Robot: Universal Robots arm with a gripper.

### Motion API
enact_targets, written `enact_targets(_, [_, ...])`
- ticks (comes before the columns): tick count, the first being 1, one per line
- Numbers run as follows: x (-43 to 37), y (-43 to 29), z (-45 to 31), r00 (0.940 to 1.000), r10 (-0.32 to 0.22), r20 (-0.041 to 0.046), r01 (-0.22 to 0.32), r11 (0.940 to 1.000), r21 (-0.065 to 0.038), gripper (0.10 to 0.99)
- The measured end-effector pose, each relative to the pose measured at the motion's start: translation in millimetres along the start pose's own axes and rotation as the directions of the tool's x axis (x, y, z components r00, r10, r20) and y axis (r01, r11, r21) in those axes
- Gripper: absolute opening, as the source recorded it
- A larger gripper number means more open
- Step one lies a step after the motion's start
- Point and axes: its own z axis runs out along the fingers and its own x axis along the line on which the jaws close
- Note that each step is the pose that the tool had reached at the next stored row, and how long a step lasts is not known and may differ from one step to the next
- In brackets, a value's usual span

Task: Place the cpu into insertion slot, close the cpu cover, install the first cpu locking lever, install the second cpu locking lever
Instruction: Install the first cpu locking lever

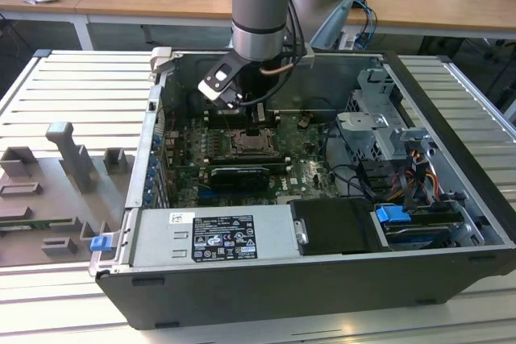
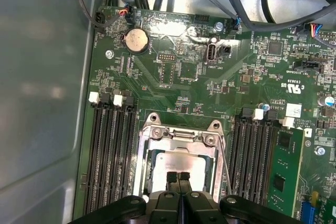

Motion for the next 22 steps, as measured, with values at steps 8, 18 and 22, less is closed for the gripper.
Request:
enact_targets(8, [0.2, 0.1, -2.9, 1.0000, 0.000, -0.0002, 0.000, 1.0000, 0.000, 0.106])
enact_targets(18, [0.5, 0.4, -15.3, 1.0000, 0.000, -0.0001, 0.000, 1.0000, 0.000, 0.106])
enact_targets(22, [0.7, 0.5, -18.3, 1.0000, 0.000, -0.0001, 0.000, 1.0000, 0.000, 0.106])
